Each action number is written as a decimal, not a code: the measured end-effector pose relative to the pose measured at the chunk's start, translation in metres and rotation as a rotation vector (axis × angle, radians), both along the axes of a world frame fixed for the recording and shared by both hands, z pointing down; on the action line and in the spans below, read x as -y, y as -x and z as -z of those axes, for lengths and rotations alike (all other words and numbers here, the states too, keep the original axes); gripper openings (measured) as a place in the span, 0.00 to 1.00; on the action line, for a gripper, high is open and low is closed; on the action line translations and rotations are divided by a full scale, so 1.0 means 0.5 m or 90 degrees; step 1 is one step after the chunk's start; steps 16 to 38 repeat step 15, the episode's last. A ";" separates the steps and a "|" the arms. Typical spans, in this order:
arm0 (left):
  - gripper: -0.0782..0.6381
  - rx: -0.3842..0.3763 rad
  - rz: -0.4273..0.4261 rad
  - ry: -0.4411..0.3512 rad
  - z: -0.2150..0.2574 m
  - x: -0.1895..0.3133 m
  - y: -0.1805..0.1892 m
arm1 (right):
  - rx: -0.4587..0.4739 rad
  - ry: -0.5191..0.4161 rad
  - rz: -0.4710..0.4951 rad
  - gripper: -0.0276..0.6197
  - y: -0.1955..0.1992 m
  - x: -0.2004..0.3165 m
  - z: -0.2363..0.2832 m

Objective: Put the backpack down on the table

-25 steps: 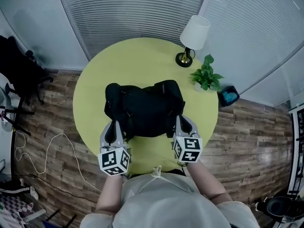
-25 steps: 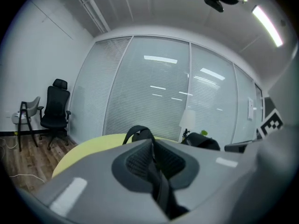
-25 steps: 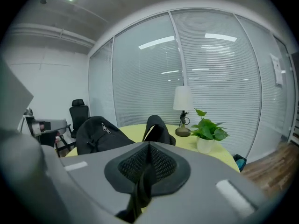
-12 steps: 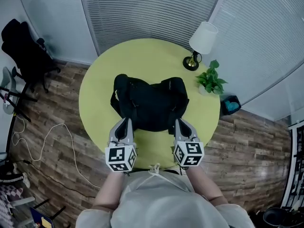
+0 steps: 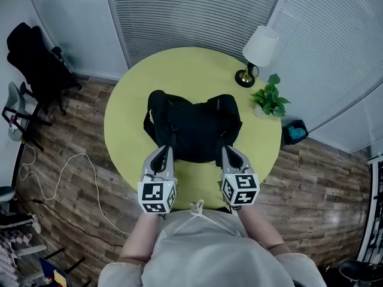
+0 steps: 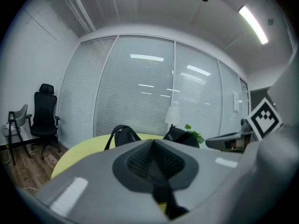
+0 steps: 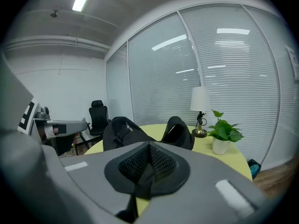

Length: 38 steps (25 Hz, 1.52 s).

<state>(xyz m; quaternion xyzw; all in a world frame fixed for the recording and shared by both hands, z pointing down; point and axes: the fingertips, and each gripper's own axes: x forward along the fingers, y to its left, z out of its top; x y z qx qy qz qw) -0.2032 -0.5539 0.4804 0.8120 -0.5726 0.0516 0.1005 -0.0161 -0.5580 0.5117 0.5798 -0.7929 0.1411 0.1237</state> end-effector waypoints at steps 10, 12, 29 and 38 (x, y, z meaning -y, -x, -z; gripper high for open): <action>0.12 -0.006 0.010 0.014 -0.008 0.036 -0.003 | -0.011 -0.005 -0.006 0.04 -0.017 0.033 -0.003; 0.12 -0.005 0.009 0.016 -0.010 0.044 -0.003 | -0.014 -0.005 -0.001 0.04 -0.012 0.041 -0.005; 0.12 -0.002 0.006 0.022 -0.015 0.054 0.000 | -0.017 -0.008 0.006 0.04 0.001 0.050 -0.004; 0.12 -0.002 0.006 0.022 -0.015 0.054 0.000 | -0.017 -0.008 0.006 0.04 0.001 0.050 -0.004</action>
